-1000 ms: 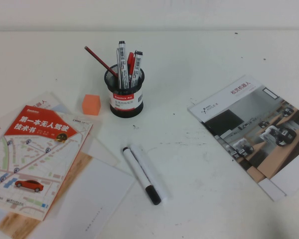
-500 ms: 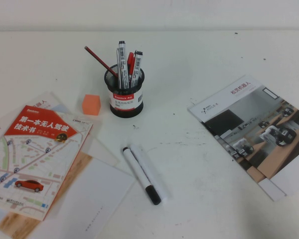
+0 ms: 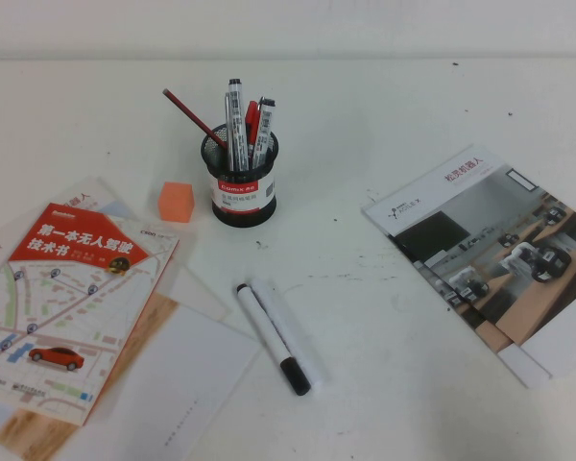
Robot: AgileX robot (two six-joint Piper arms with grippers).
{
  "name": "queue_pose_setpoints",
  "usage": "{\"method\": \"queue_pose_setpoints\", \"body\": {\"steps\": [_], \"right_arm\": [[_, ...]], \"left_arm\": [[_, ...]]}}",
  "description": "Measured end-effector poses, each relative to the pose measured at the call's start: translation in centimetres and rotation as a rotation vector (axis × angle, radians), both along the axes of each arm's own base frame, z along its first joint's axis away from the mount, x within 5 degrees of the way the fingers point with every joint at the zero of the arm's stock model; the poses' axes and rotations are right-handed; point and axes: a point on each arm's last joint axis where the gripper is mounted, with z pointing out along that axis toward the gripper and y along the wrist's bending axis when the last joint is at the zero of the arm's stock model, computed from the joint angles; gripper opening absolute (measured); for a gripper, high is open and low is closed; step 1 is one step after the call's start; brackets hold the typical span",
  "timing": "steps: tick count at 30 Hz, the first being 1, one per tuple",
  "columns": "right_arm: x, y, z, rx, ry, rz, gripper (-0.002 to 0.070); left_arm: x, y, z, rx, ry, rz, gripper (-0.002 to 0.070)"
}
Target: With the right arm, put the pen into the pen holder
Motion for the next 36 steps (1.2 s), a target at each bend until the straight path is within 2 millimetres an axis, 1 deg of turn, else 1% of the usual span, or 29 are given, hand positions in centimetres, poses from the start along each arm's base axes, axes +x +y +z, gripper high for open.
{"method": "queue_pose_setpoints", "body": {"steps": [2, 4, 6, 7, 9, 12, 14, 17, 21, 25, 28, 31, 33, 36], "right_arm": [[0.1, 0.4, 2.2, -0.116, 0.001, 0.046, -0.002], [0.7, 0.7, 4.2, -0.221, 0.034, 0.084, -0.002], [1.9, 1.0, 6.6, -0.337, 0.091, 0.132, -0.002], [2.5, 1.1, 7.2, -0.381, 0.133, 0.163, -0.002], [4.5, 1.4, 8.5, -0.481, 0.236, 0.227, -0.002], [7.8, 1.7, 9.2, -0.584, 0.403, 0.337, -0.002], [9.8, 2.0, 9.4, -0.629, 0.481, 0.415, -0.002], [12.6, 3.1, 9.6, -0.7, 0.573, 0.551, -0.002], [15.4, 5.8, 9.7, -0.854, 0.665, 0.725, -0.002], [17.3, 8.7, 9.9, -0.993, 0.717, 0.828, -0.002], [18.7, 11.1, 9.1, -1.069, 0.787, 0.926, -0.002], [20.4, 13.7, 7.4, -1.155, 0.838, 1.0, -0.002], [21.5, 15.5, 6.3, -1.203, 0.848, 1.032, -0.002], [22.9, 17.9, 5.3, -1.226, 0.829, 1.059, -0.0001]], "left_arm": [[0.0, 0.0, 0.0, 0.0, 0.0, 0.0, -0.0001], [0.0, 0.0, 0.0, 0.0, 0.0, 0.0, -0.0001], [0.0, 0.0, 0.0, 0.0, 0.0, 0.0, -0.0001], [0.0, 0.0, 0.0, 0.0, 0.0, 0.0, -0.0001], [0.0, 0.0, 0.0, 0.0, 0.0, 0.0, -0.0001], [0.0, 0.0, 0.0, 0.0, 0.0, 0.0, -0.0001], [0.0, 0.0, 0.0, 0.0, 0.0, 0.0, -0.0001], [0.0, 0.0, 0.0, 0.0, 0.0, 0.0, -0.0001], [0.0, 0.0, 0.0, 0.0, 0.0, 0.0, -0.0001], [0.0, 0.0, 0.0, 0.0, 0.0, 0.0, -0.0001], [0.0, 0.0, 0.0, 0.0, 0.0, 0.0, -0.0001], [0.0, 0.0, 0.0, 0.0, 0.0, 0.0, -0.0001], [0.0, 0.0, 0.0, 0.0, 0.0, 0.0, -0.0001], [0.0, 0.0, 0.0, 0.0, 0.0, 0.0, -0.0001]]}}
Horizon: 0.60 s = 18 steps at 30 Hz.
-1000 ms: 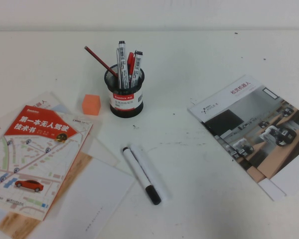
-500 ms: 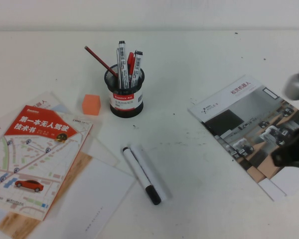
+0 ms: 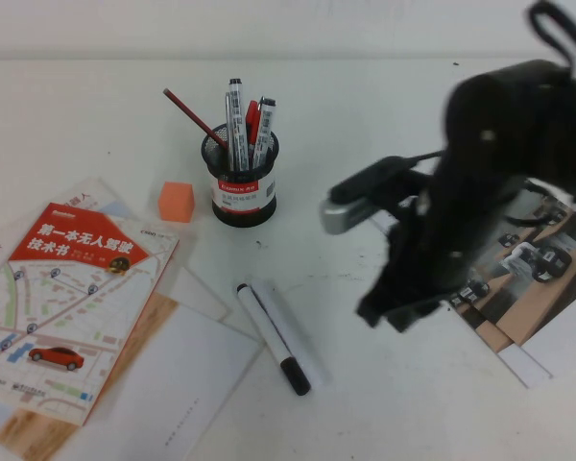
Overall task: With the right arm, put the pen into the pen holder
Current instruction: Pick up the pen on the table
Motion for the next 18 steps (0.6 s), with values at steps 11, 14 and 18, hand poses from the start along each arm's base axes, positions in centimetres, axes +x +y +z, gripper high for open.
{"method": "queue_pose_setpoints", "body": {"steps": [11, 14, 18], "right_arm": [[3.8, 6.9, -4.0, -0.022, -0.026, 0.063, 0.034], [5.0, 8.1, -5.4, -0.027, -0.027, 0.045, 0.0345], [6.1, 9.3, -6.5, -0.027, -0.034, 0.038, 0.0331]], "left_arm": [[0.0, 0.0, 0.0, 0.0, 0.0, 0.0, -0.0001], [0.0, 0.0, 0.0, 0.0, 0.0, 0.0, -0.0001], [0.0, 0.0, 0.0, 0.0, 0.0, 0.0, -0.0001]]}}
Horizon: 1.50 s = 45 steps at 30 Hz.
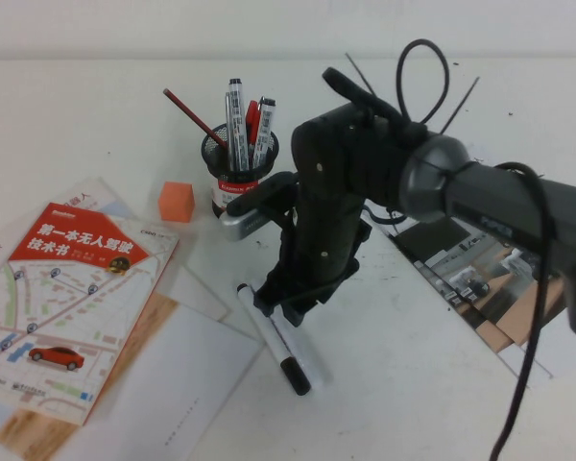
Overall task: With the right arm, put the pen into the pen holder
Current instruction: Pick up the pen on the table, then place the pen onto the pen holder
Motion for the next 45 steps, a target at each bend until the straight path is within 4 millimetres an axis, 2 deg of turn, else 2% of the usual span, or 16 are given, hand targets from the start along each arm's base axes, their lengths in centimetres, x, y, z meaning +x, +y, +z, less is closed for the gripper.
{"method": "queue_pose_setpoints", "body": {"steps": [7, 17, 22, 29, 34, 36, 39, 45], "right_arm": [[0.6, 0.8, -0.8, -0.002, 0.004, 0.001, 0.0327], [-0.7, 2.3, -0.9, -0.001, 0.007, 0.025, 0.0327], [-0.6, 2.3, -0.9, -0.005, -0.002, 0.018, 0.0312], [-0.4, 2.4, -2.1, -0.022, 0.002, 0.01, 0.0228], [-0.2, 2.4, -2.2, -0.027, -0.008, 0.011, 0.0118], [-0.1, 2.5, -2.1, -0.015, -0.021, 0.01, 0.0118], [0.1, 2.7, -0.9, 0.04, -0.069, 0.003, 0.0118], [0.1, 2.5, 5.3, 0.308, -0.192, -0.039, 0.0117]], "left_arm": [[0.0, 0.0, 0.0, 0.0, 0.0, 0.0, -0.0001], [0.0, 0.0, 0.0, 0.0, 0.0, 0.0, -0.0001], [0.0, 0.0, 0.0, 0.0, 0.0, 0.0, -0.0001], [0.0, 0.0, 0.0, 0.0, 0.0, 0.0, -0.0001], [0.0, 0.0, 0.0, 0.0, 0.0, 0.0, -0.0001], [0.0, 0.0, 0.0, 0.0, 0.0, 0.0, -0.0001], [0.0, 0.0, 0.0, 0.0, 0.0, 0.0, -0.0001], [0.0, 0.0, 0.0, 0.0, 0.0, 0.0, -0.0001]]}}
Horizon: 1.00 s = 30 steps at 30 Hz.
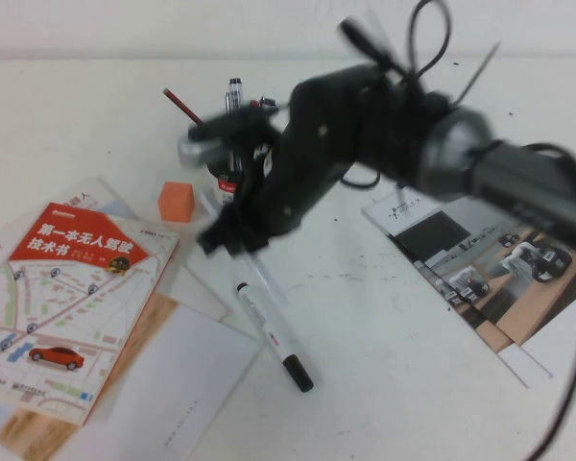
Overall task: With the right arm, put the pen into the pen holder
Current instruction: Place the pen onto the pen holder
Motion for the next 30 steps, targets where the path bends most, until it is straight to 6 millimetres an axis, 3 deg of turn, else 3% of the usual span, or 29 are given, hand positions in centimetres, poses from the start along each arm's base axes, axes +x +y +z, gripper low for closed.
{"method": "queue_pose_setpoints", "body": {"steps": [3, 6, 11, 14, 18, 24, 30], "right_arm": [[-0.2, -0.6, 2.6, 0.11, -0.121, -0.009, 0.0117], [-0.3, -1.5, 3.9, 0.189, -0.29, -0.053, 0.0117], [0.7, -3.3, 4.7, 0.365, -0.546, -0.205, 0.0117], [2.0, -3.7, 5.1, 0.539, -0.648, -0.179, 0.0117], [3.4, -3.3, 3.6, 0.712, -0.676, -0.097, 0.0117], [5.7, -2.1, -0.7, 0.628, -0.739, -0.005, 0.0117], [7.0, -1.3, -2.4, 0.633, -0.754, -0.005, 0.016]], "left_arm": [[0.0, 0.0, 0.0, 0.0, 0.0, 0.0, -0.0001], [0.0, 0.0, 0.0, 0.0, 0.0, 0.0, -0.0001], [0.0, 0.0, 0.0, 0.0, 0.0, 0.0, -0.0001], [0.0, 0.0, 0.0, 0.0, 0.0, 0.0, -0.0001], [0.0, 0.0, 0.0, 0.0, 0.0, 0.0, -0.0001], [0.0, 0.0, 0.0, 0.0, 0.0, 0.0, -0.0001], [0.0, 0.0, 0.0, 0.0, 0.0, 0.0, -0.0001]]}}
